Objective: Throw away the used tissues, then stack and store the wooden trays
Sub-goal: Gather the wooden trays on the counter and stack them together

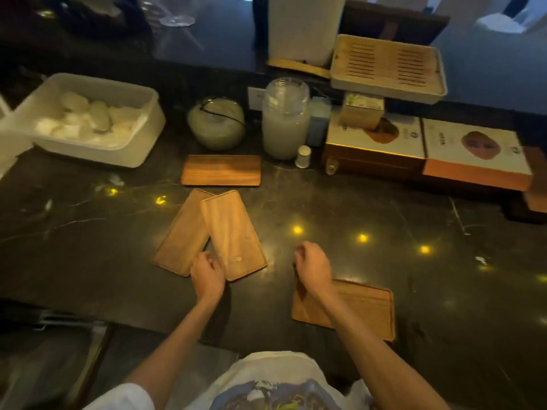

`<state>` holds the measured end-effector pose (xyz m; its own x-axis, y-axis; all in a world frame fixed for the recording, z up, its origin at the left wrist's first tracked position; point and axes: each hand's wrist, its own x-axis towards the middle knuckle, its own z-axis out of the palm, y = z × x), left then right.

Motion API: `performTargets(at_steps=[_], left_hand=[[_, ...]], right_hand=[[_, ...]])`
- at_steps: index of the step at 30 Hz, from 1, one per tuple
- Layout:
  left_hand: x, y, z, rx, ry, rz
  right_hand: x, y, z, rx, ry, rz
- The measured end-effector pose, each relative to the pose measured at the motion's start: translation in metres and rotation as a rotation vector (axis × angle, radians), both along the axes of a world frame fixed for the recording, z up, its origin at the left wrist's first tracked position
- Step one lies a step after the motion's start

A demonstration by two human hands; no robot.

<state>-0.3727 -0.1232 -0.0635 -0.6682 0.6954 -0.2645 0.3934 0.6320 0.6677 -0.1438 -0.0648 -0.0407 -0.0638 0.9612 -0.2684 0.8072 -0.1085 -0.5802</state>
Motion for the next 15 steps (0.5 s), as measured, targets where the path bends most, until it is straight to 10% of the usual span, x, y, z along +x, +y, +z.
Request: performTargets(at_steps=[6, 15], left_hand=[[-0.018, 0.021, -0.012, -0.208, -0.317, 0.039], [-0.021, 0.028, 0.012, 0.017, -0.627, -0.233]], right_hand=[[-0.103, 0.042, -0.013, -0.414, 0.167, -0.042], [-0.057, 0.029, 0.009, -0.752, 0.403, -0.073]])
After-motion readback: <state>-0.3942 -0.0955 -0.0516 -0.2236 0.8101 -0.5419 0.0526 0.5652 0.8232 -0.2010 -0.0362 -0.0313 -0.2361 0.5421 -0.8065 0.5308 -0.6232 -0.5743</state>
